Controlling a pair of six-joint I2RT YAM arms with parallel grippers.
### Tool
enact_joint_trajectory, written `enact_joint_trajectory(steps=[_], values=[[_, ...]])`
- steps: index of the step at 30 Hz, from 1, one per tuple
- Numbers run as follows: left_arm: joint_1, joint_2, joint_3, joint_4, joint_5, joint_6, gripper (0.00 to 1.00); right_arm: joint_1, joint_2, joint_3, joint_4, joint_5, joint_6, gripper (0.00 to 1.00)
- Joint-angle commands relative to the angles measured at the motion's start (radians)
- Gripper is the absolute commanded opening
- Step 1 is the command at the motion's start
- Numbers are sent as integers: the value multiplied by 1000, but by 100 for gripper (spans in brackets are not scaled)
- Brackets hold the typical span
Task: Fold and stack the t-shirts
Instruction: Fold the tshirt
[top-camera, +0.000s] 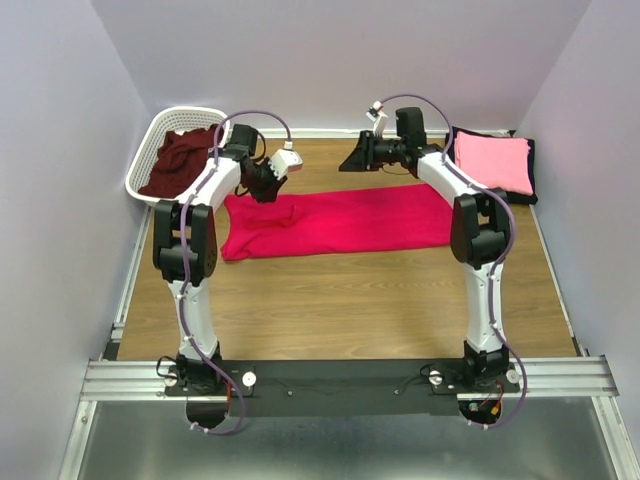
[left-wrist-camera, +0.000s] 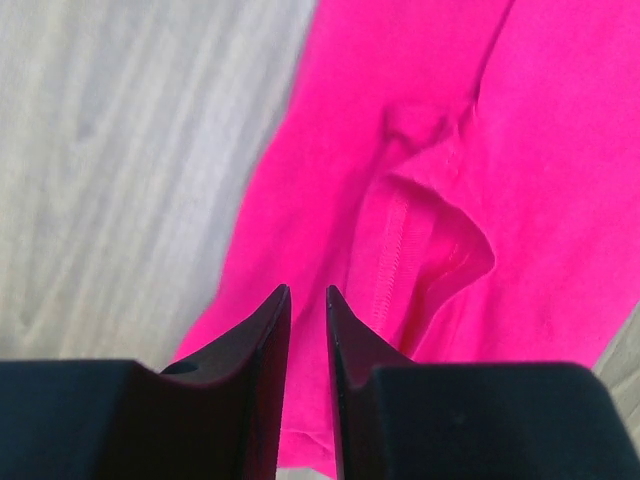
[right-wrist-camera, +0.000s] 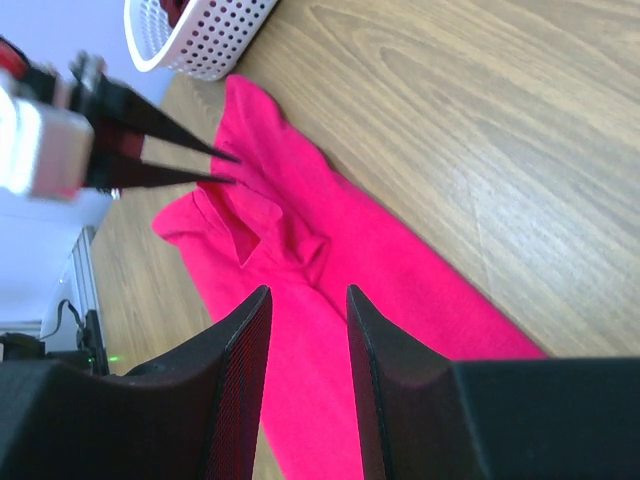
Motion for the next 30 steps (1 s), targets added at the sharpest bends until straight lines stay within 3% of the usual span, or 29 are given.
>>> enact_joint_trajectory(steps=[1,8,15,21,30], values=[[-13,-13,-78,-9,-69,34,28,14,61,66,-6,-28,34,43],[-63,-139,-265,-32,-99,97,27,80,127,161,-5,-20,66,43],[-65,-319,-406,71,-95,91,30,168,207,232,-5,-9,77,43],[-4,-342,-378,100,-33,34,31,234,224,219,-5,-14,57,42],[113,-239,-216,69,50,-93,32,261,190,40,-14,-40,-6,35]])
